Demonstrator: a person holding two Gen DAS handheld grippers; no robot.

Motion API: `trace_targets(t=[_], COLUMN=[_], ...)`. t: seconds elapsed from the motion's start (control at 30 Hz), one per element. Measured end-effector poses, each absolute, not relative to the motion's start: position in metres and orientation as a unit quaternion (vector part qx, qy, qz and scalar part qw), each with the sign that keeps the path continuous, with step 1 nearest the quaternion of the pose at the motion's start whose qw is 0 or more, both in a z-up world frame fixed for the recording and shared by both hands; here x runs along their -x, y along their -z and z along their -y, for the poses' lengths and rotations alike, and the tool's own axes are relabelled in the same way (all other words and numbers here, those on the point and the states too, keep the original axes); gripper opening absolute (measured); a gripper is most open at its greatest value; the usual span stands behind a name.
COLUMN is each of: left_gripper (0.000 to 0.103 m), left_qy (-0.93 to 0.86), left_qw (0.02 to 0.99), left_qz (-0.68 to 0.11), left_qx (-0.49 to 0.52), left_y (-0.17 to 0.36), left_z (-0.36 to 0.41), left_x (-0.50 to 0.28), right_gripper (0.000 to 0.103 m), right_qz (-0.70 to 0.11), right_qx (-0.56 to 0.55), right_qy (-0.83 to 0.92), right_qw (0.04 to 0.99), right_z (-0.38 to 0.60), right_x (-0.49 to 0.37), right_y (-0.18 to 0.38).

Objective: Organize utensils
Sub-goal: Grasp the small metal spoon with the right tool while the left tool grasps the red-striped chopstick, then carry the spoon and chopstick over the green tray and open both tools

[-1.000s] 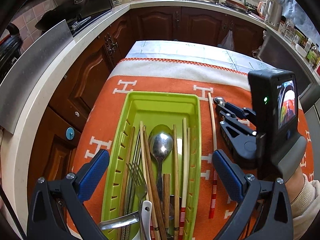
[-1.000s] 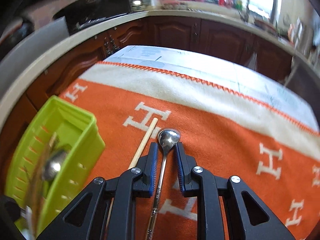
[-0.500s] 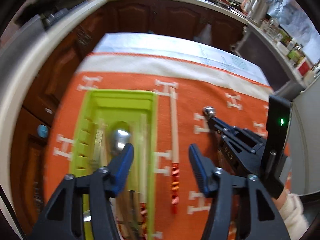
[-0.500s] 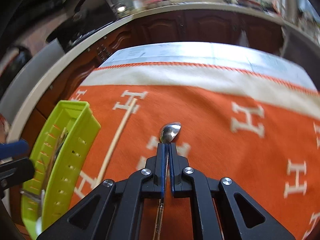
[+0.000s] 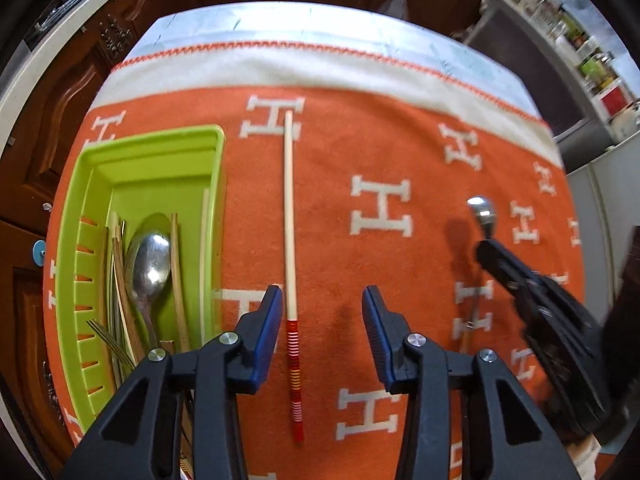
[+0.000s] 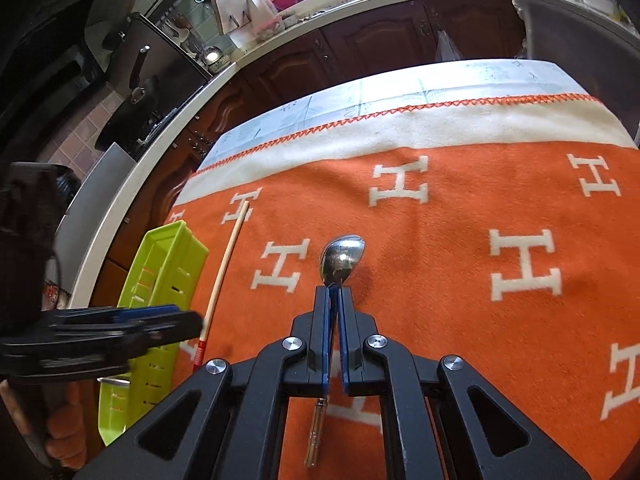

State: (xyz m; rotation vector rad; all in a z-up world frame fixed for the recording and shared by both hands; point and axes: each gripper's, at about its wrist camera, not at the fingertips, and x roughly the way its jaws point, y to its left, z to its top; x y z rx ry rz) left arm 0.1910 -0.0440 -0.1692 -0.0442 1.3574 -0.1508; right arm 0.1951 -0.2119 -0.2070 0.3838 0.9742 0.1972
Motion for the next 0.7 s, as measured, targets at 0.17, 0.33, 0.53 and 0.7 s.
trace_targets(t=[0.17,0.33,0.53,0.7], left_gripper=[0.024,0.022,0.011,0.003], left_qy=[0.049,0.036,0.029,0.040], left_qw=[0.764,0.767,0.791,0.816], left_qz=[-0.643,-0.640,-0.609,-0.576], left_qx=[0.004,-0.021,-0.045,-0.011], left_y=[0.187,0.190,0.192,0.191], left_z=[0.047,0.053,0.072,0.075], left_x=[-0.194,-0.194,-0.190,-0.176], right_gripper=[0.003,0.003,0.003,0.003], right_qz=[-0.458,-0.457,-0.457,-0.455], right_qx=[-0.183,-0.190,-0.196,-0.206], right_qy=[-0.107,-0.116,-0.121,-0.129], right_qw=[0.863,0.861,0.859,0.857], right_z=[0.212,0.211,0.214,0.213], right_x=[-0.184,-0.182,-0.178,-0.169], right_y=[0.198,0.193,0.192,0.188])
